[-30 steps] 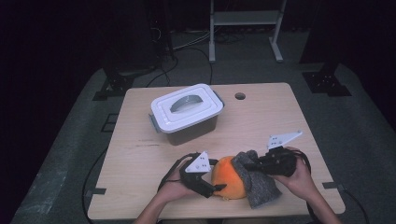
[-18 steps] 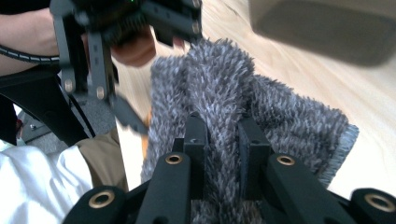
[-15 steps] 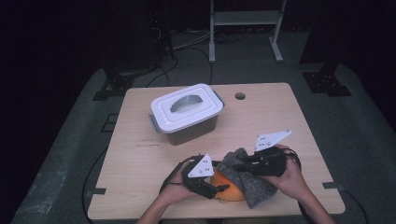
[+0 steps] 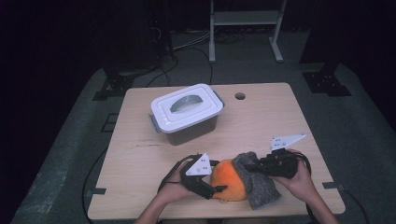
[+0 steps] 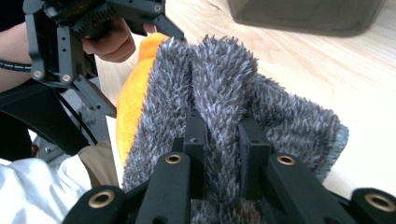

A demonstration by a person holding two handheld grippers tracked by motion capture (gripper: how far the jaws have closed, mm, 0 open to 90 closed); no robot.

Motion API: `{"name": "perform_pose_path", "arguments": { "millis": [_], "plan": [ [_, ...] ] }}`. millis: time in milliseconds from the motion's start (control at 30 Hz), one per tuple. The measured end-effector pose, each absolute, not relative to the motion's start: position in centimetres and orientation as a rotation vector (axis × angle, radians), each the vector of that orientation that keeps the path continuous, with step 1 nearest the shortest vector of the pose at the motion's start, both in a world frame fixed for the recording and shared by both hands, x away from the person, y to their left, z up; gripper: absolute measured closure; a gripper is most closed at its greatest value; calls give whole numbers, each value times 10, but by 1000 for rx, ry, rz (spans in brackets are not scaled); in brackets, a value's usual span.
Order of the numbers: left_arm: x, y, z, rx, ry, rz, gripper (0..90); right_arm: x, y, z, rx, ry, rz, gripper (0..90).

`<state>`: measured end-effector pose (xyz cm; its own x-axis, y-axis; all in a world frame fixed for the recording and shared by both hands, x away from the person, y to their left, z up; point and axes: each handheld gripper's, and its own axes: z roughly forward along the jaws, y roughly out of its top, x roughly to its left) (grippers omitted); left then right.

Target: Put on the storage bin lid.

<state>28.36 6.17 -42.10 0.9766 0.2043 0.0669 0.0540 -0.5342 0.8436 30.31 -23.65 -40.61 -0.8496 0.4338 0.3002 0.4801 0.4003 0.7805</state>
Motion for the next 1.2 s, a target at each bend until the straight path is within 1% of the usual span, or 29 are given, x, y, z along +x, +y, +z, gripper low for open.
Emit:
{"name": "perform_pose_path", "arguments": {
  "millis": [100,167,267,300,333,367,433,467,600,700,767,833,867,933,967,1000,1067,1100,1133,1200],
  "plan": [
    [283,58,-419,2128,199,155,114,296,-237,-411,-840,-2572,-1492,762],
    [282,55,-417,2121,207,148,96,291,-232,-411,-814,-2569,-1500,762],
    [283,49,-416,2157,215,151,95,286,-224,-408,-776,-2599,-1491,762],
    [283,48,-416,2174,212,149,106,284,-220,-407,-760,-2610,-1491,762],
    [282,49,-417,2176,200,158,144,283,-218,-406,-754,-2618,-1489,762],
    [282,49,-416,2173,187,179,214,283,-217,-405,-754,-2628,-1484,762],
    [282,50,-413,2168,162,210,300,284,-218,-402,-759,-2631,-1491,762],
    [283,51,-411,2157,146,223,323,286,-219,-400,-764,-2635,-1495,762],
    [287,52,-407,2120,90,297,350,292,-221,-388,-782,-2653,-1523,762],
    [289,53,-409,2115,26,319,354,297,-217,-380,-761,-2644,-1554,763],
    [290,56,-411,2117,30,312,349,301,-210,-377,-741,-2659,-1548,762],
    [293,61,-412,2130,61,294,323,306,-205,-379,-736,-2670,-1520,762],
    [295,63,-413,2135,94,266,293,308,-203,-383,-736,-2672,-1501,763],
    [299,66,-414,2128,194,181,199,309,-200,-390,-738,-2648,-1494,763],
    [300,67,-414,2125,224,130,172,307,-199,-393,-741,-2644,-1492,764],
    [301,67,-414,2124,245,101,156,306,-199,-394,-733,-2639,-1498,764],
    [300,66,-414,2126,269,90,153,303,-200,-396,-736,-2631,-1502,764],
    [299,66,-413,2133,259,115,182,302,-201,-396,-734,-2635,-1501,764],
    [297,65,-413,2137,245,138,250,300,-202,-397,-736,-2635,-1499,764],
    [295,64,-412,2132,214,150,330,298,-205,-395,-743,-2637,-1483,764]
  ]
}}
